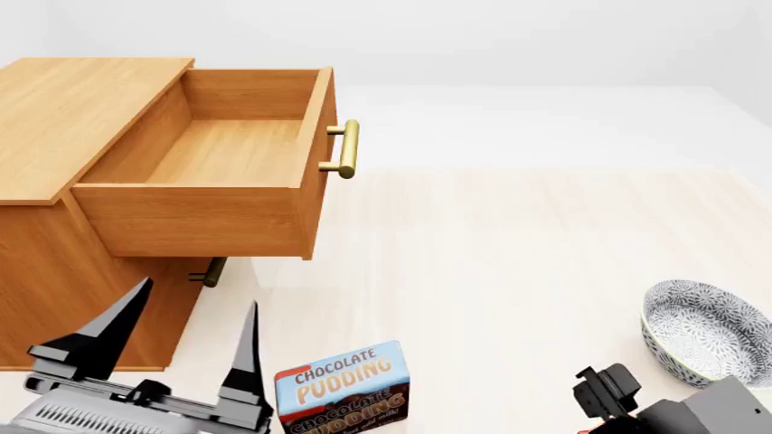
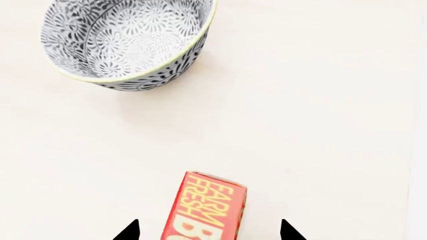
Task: Put the butter at the back in the top drawer of the cabinet and close it.
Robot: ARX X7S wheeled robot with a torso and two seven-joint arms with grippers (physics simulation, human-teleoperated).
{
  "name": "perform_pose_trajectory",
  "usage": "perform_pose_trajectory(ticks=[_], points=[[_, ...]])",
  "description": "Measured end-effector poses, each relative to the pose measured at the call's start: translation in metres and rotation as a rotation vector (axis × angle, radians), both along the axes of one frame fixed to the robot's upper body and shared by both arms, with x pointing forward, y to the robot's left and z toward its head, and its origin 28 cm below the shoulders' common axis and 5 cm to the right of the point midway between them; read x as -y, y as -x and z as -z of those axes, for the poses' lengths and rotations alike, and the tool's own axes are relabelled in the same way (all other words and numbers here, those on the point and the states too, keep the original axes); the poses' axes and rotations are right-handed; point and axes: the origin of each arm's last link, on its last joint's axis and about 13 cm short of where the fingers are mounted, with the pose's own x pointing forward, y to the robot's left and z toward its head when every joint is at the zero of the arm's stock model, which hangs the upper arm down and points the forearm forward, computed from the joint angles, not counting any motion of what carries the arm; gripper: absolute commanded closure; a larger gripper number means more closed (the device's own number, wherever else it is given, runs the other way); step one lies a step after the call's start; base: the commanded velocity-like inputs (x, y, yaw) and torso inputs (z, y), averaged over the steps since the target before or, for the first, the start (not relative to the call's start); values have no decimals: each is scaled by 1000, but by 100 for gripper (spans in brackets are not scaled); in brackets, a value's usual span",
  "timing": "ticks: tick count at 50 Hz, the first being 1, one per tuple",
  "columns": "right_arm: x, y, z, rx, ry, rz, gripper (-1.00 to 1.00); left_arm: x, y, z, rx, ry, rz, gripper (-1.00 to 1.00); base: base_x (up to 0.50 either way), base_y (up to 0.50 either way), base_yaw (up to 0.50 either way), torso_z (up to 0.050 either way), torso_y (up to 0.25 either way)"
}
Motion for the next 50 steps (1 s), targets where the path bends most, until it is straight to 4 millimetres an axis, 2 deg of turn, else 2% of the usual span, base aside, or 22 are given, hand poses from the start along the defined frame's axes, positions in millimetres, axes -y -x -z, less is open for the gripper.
perform_pose_trajectory(ticks=[31,50], points=[[9,-30,8,-37,0,22,-100,0,-6,11,-36,-4,-7,-100,0,0,0,0,0],[20,-34,23,-61,-18,41,-100,1,-8,11,-48,-15,-18,-100,0,0,0,0,0]])
